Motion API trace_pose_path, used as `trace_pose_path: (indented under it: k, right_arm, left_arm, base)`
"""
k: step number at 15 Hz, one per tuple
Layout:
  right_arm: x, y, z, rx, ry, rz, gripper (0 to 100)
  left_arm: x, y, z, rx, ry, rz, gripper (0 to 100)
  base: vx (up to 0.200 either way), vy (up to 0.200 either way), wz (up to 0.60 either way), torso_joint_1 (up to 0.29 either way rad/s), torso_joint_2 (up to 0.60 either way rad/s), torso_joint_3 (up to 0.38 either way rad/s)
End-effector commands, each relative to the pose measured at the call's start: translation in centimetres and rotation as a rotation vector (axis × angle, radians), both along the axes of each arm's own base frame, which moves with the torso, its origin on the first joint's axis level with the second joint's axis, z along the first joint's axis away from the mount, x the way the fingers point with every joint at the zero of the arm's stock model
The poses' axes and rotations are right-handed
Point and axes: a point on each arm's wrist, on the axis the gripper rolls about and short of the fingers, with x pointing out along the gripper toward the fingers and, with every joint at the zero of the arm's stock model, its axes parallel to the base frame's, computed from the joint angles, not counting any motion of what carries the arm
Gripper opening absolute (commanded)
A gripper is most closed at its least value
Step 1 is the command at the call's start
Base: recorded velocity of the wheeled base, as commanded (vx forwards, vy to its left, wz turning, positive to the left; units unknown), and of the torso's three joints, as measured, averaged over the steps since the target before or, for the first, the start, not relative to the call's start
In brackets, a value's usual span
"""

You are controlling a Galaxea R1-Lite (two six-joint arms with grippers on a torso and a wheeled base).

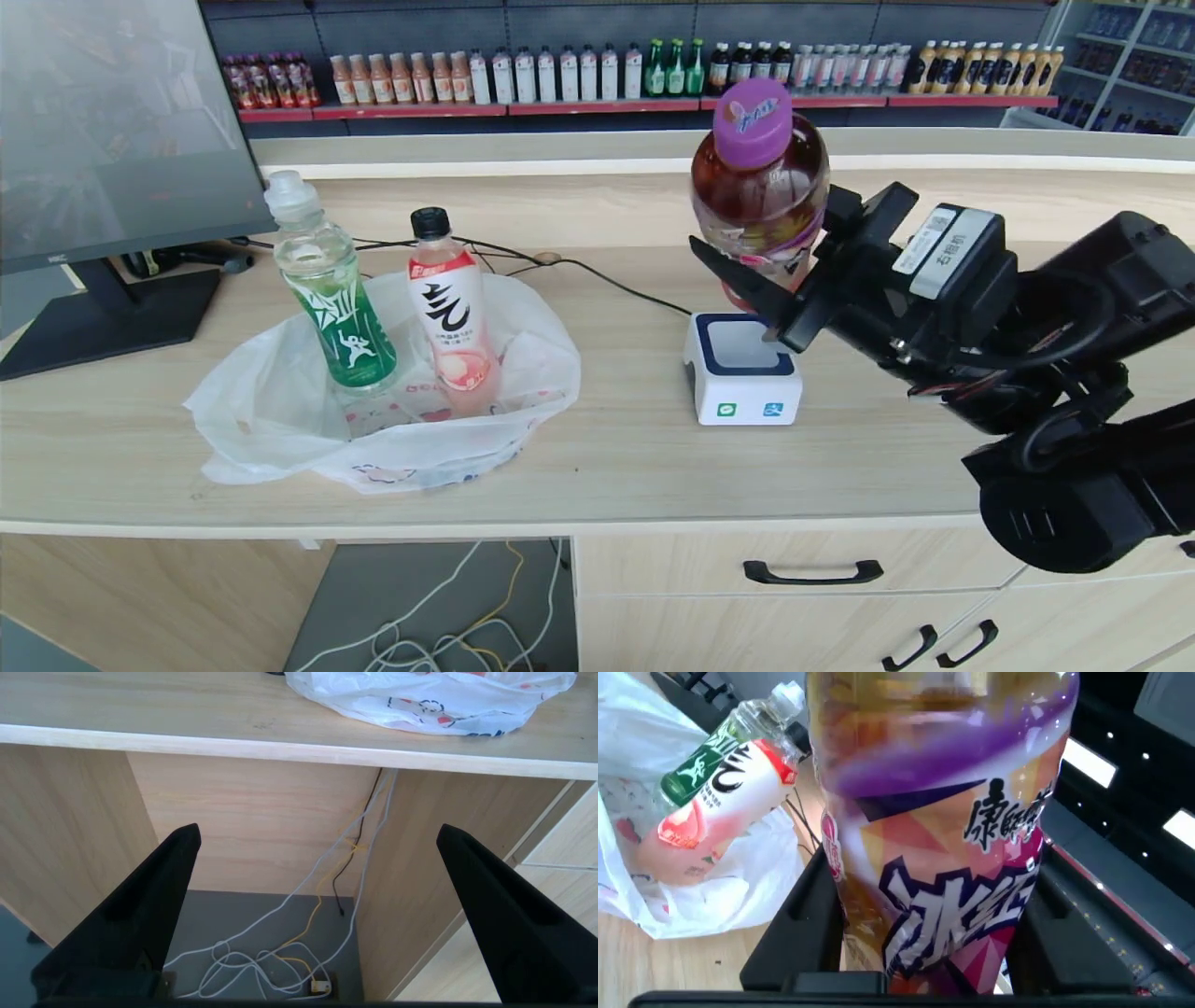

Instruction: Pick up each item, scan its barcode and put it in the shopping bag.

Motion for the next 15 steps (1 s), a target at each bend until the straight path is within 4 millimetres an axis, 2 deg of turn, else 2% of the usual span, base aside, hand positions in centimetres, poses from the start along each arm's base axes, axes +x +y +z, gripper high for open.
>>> trace_pose_path:
  k: [1,3,4,6,7,9,13,15]
  right_arm:
    - [-4.3,2.7,2.5,0.274,0.193,0.060,0]
    - [-5.0,3.2,3.0,0.550,0.414,0.043,0]
    - [-4.6,2.7,2.6,0.578,0.457,0.043,0]
    - [-4.7,2.3,0.1,0.537,0.548,0.013,0]
    - [-4.9,2.1,-1.8,0.492,0.608,-0.021,0]
    - [-4.8,2.2,-1.3,0.516,0.595,-0.018,0]
    - [-5.5,1.2,-4.0,0.553,0.755,-0.065,0]
    - [-5.7,1.0,-3.7,0.565,0.749,-0.058,0]
  left_arm:
    - [0.0,0.0,0.0,0.000,0.000,-0.001,100]
    - [0.0,0.0,0.0,0.000,0.000,0.001,100]
    - [0.0,0.0,0.0,0.000,0.000,0.001,100]
    - [0.0,0.0,0.0,0.000,0.000,-0.001,100]
    - [0.0,0.0,0.0,0.000,0.000,-0.001,100]
    - [0.0,0.0,0.0,0.000,0.000,0.001,100]
    - [0.0,0.0,0.0,-0.002,0.000,-0.001,100]
    - [0.0,0.0,0.0,-0.017,0.000,0.002,100]
  base:
    - [0.000,0.000,0.00,0.000,0.00,0.000]
    - [0.000,0.000,0.00,0.000,0.00,0.000]
    - [0.000,0.000,0.00,0.000,0.00,0.000]
    - [0.000,0.000,0.00,0.000,0.00,0.000]
    - [0.000,0.000,0.00,0.000,0.00,0.000]
    - [0.000,0.000,0.00,0.000,0.00,0.000]
    - [0.000,0.000,0.00,0.000,0.00,0.000]
    - [0.000,0.100,0.00,0.004,0.00,0.001]
